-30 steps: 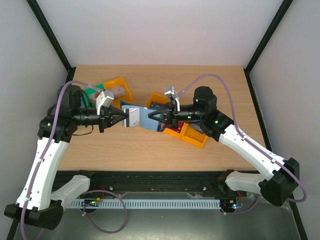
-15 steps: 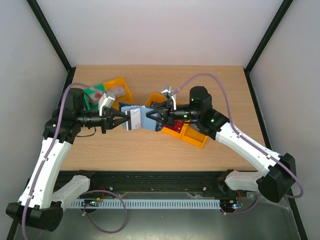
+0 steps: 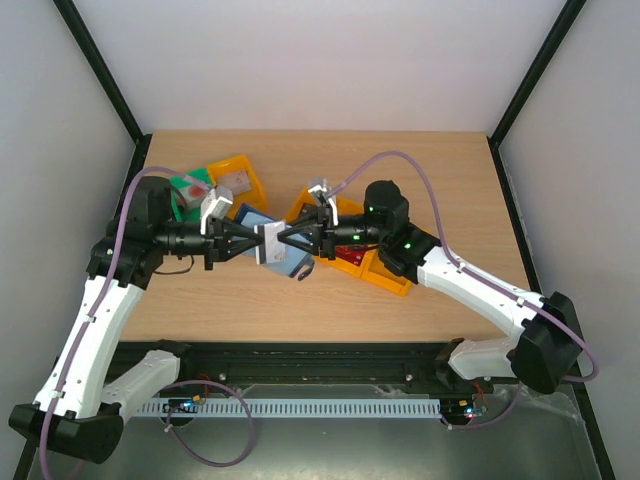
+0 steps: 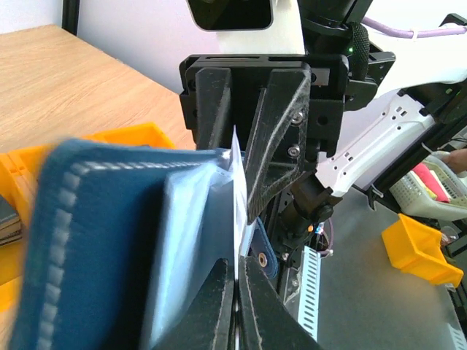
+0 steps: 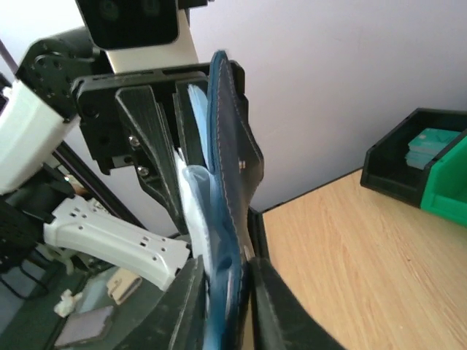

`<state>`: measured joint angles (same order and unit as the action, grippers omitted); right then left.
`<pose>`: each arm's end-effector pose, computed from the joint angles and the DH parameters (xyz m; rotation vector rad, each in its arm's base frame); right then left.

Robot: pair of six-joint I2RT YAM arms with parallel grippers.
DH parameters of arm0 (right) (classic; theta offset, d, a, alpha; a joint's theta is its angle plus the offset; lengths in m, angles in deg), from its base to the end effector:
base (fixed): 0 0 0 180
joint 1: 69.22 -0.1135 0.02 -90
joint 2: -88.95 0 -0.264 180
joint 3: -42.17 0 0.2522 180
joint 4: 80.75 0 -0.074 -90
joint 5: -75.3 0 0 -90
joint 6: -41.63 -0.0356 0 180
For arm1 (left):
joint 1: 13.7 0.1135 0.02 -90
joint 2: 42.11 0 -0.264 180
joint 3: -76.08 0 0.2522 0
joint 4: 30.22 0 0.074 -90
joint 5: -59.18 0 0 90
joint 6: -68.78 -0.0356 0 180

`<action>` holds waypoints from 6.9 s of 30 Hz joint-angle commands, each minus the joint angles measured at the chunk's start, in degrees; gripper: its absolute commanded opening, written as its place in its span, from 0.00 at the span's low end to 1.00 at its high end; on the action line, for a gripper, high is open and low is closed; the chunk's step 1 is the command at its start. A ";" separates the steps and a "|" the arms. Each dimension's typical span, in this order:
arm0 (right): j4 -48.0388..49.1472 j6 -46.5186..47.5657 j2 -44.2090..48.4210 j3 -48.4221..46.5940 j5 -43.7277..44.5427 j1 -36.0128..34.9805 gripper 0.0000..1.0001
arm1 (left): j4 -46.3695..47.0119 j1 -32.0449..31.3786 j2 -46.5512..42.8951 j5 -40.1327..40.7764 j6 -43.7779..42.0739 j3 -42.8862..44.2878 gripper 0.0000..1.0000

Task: Take the credit cards out of the card holder

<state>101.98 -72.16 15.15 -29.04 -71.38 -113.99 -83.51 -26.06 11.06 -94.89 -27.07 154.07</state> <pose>0.1862 0.2267 0.3558 -1.1626 1.4414 1.6457 0.1586 -0.0675 0.3880 0.9662 1.7053 -1.2095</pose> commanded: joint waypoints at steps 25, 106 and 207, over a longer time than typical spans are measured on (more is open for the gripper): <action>9.84 -4.12 2.94 0.08 -7.15 0.20 0.02 | -0.43 -0.60 -1.95 8.40 -4.83 -1.79 0.23; -14.33 12.67 2.47 -5.24 -6.52 0.26 0.08 | 32.35 0.47 -19.61 4.79 16.74 -17.51 0.02; -53.48 24.15 -13.94 -25.51 18.90 -3.83 0.99 | 17.52 1.73 -47.23 12.01 -129.96 -42.72 0.02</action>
<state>52.67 -53.91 -3.87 -50.66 -47.19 -117.62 -65.61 -24.33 -36.41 -75.37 -139.80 110.71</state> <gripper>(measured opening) 0.964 0.023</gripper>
